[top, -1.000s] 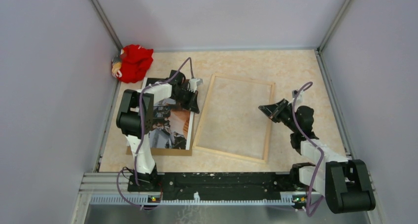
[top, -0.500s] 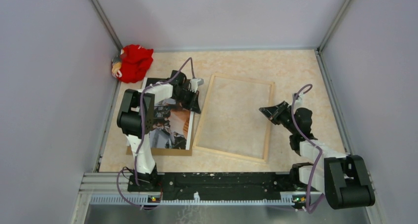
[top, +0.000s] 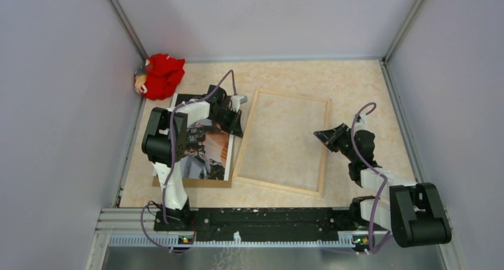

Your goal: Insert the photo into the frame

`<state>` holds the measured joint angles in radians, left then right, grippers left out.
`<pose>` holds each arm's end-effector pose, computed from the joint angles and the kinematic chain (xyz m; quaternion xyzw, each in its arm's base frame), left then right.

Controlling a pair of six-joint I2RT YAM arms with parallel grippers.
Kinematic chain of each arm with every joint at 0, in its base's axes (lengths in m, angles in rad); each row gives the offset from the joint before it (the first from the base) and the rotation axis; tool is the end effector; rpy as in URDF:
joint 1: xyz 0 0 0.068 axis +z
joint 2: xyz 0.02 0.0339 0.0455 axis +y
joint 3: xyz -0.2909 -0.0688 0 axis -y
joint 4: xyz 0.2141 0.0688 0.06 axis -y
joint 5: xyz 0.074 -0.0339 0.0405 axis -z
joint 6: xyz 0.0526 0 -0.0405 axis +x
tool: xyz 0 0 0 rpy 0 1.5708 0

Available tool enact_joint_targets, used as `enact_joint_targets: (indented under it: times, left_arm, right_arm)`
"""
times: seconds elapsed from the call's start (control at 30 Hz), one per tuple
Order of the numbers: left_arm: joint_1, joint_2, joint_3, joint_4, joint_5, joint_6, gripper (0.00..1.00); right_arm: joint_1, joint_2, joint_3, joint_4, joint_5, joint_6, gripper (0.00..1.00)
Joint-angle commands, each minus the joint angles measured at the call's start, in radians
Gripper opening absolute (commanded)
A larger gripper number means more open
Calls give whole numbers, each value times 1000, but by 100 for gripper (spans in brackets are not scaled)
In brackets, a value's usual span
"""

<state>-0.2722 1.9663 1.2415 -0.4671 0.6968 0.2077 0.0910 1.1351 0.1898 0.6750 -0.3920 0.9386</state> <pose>0.3516 -0.1332 0.1787 0.2818 0.8814 -0.3408 0.1661 0.1868 0.0372 0.2060 0.2136 0.7601 0.4273 0.4405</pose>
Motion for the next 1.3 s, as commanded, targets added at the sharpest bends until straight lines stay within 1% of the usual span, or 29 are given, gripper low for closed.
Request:
enact_joint_targets:
  times: [0.0, 0.47, 0.67, 0.73, 0.93, 1.13, 1.27]
  left_arm:
    - [-12, 22, -1, 5, -20, 6, 0]
    - [-12, 26, -3, 10, -20, 6, 0]
    - [-12, 28, -9, 13, -17, 8, 0]
    - [-12, 28, -10, 13, -16, 9, 0]
    - [-12, 23, -12, 13, -18, 11, 0]
    - [-11, 28, -13, 16, -17, 12, 0]
    - [-12, 27, -13, 17, -19, 13, 0]
  right_arm:
    - [8, 15, 10, 20, 13, -4, 0]
    - [8, 39, 9, 55, 18, 8, 0]
    - [11, 97, -12, 158, 1, 83, 0]
    - [17, 117, -11, 167, 2, 94, 0]
    - [16, 146, 31, 38, 22, 55, 0]
    - [17, 132, 50, -53, 53, 23, 0]
    - [16, 125, 95, -161, 71, -21, 0]
